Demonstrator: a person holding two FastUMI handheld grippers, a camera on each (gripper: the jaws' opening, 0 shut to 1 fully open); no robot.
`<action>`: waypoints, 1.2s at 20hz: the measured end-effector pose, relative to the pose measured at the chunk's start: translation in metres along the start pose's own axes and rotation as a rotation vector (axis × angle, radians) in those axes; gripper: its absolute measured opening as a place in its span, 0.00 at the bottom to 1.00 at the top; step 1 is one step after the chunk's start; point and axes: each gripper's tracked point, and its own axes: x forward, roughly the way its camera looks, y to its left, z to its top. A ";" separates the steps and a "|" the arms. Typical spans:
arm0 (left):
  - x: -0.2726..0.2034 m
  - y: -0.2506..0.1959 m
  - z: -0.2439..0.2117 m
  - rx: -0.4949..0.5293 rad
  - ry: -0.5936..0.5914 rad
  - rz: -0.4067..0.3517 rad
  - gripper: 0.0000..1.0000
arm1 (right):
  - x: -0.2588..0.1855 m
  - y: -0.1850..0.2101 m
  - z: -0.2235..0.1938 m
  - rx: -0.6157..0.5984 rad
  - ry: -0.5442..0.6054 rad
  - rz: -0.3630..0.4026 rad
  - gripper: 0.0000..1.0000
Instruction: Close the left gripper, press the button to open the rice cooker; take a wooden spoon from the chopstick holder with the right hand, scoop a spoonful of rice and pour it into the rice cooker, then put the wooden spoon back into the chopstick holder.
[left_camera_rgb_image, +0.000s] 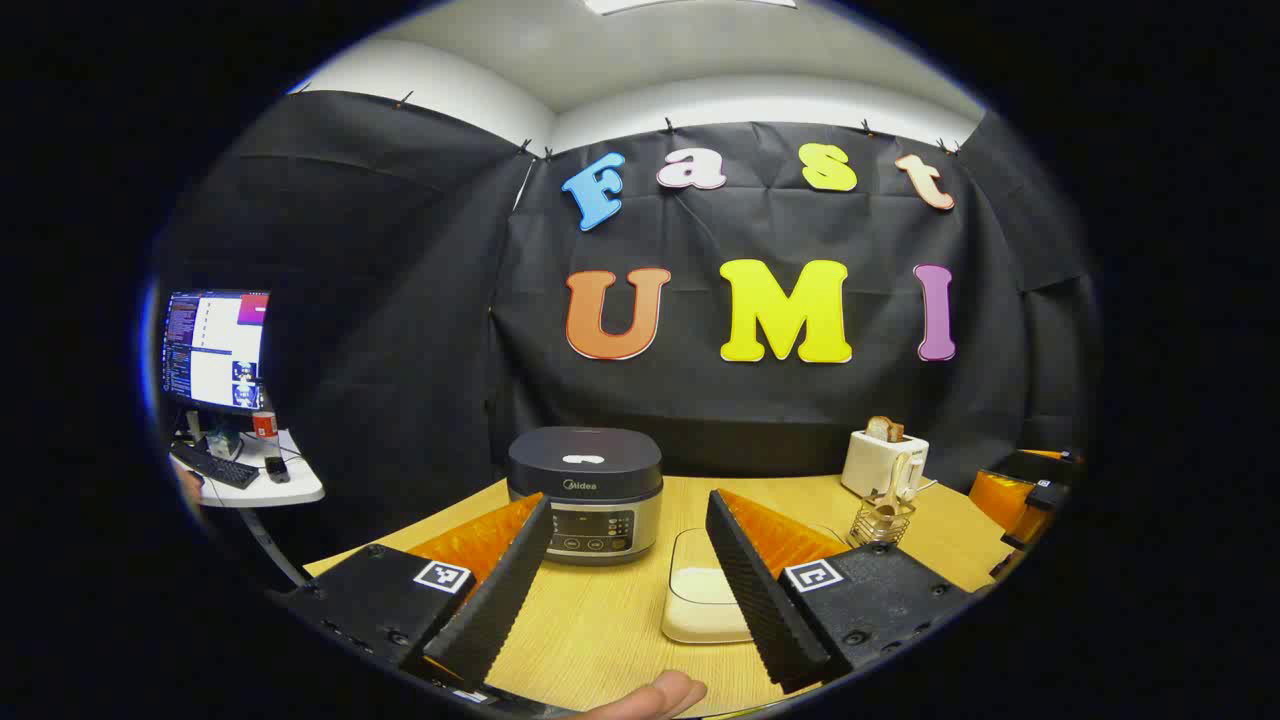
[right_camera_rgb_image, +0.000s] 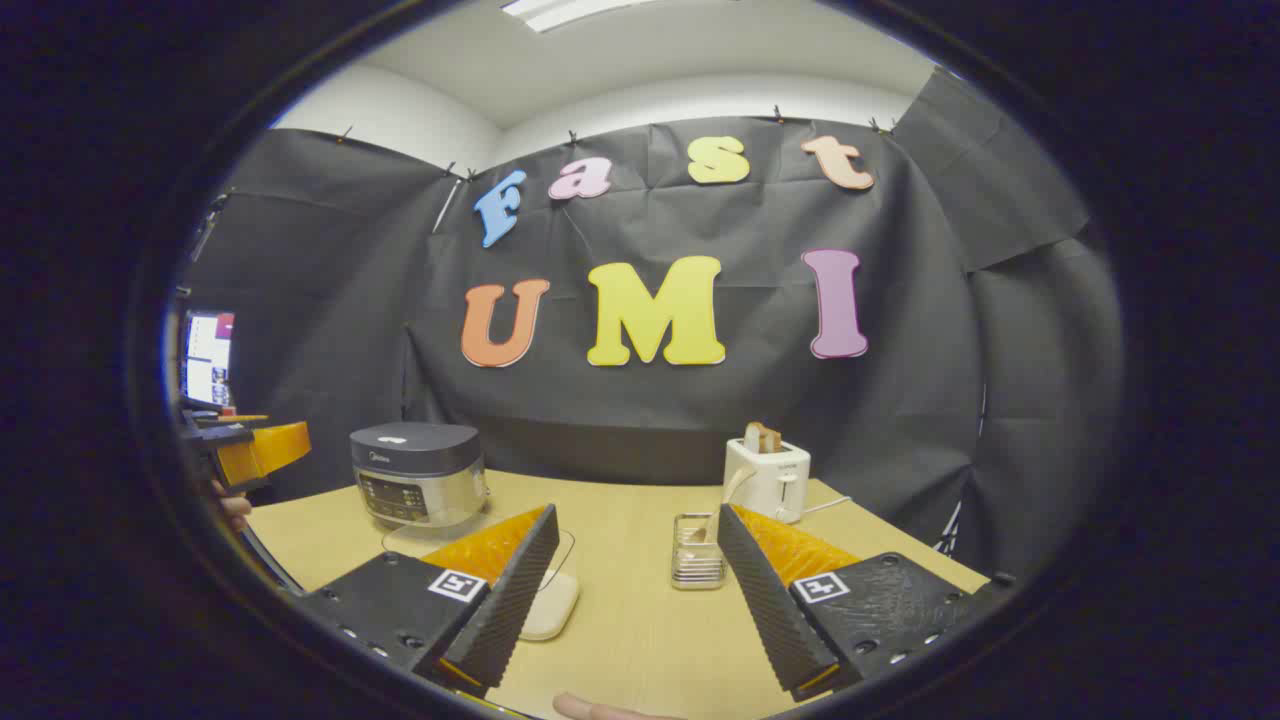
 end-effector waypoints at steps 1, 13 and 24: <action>0.001 -0.001 -0.002 0.002 0.007 0.002 0.98 | 0.001 -0.004 0.000 0.006 0.000 -0.006 0.95; 0.020 0.012 -0.012 0.051 0.032 0.062 0.98 | 0.005 -0.016 0.000 0.025 0.009 -0.025 0.95; 0.121 0.024 0.000 0.086 0.121 -0.032 0.14 | 0.011 -0.032 -0.001 0.027 0.014 -0.060 0.95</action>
